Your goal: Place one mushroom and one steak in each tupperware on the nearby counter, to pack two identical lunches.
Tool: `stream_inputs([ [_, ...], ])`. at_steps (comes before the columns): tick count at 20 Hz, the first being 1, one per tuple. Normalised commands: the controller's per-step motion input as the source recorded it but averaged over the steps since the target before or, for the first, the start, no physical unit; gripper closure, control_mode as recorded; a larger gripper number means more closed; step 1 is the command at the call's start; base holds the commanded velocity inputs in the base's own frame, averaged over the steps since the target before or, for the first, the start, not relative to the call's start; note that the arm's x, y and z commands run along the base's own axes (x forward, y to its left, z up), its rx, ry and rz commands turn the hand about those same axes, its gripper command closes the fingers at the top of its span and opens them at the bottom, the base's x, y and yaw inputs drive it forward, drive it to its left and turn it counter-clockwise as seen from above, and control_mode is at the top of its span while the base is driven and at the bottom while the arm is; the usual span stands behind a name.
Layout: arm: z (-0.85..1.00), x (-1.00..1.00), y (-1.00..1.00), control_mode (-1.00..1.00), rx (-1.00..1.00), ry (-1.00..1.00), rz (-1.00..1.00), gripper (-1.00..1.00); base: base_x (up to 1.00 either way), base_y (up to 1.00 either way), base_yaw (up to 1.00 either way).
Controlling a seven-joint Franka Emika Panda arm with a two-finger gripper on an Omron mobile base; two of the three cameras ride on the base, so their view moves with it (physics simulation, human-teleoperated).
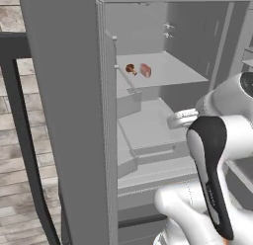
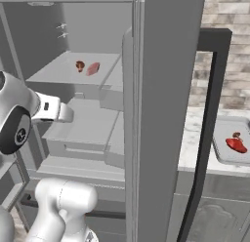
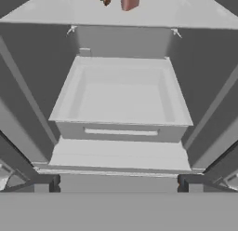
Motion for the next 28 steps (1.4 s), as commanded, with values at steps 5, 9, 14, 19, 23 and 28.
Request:
stream_inputs([
  [5,0.29,0.44,0.06,-1.0,0.05,0.0,0.0,-1.0,0.0,0.0,0.0],
  [9,0.09,0.45,0.23,-1.0,0.0,0.0,0.0,-1.0,0.0,0.0,0.0],
  [14,0.03,0.38,0.19,-1.0,0.0,-0.03,0.0,-1.0,0.0,0.0,0.0],
  [19,0.04,0.35,0.06,-1.0,0.0,-0.02,0.0,-1.0,0.0,0.0,0.0],
  [23,0.07,0.38,0.01,-1.0,0.0,0.0,0.0,-1.0,0.0,0.0,0.0],
  [28,0.04,0.39,0.0,-1.0,0.0,0.0,-0.01,-1.0,0.0,0.0,0.0],
])
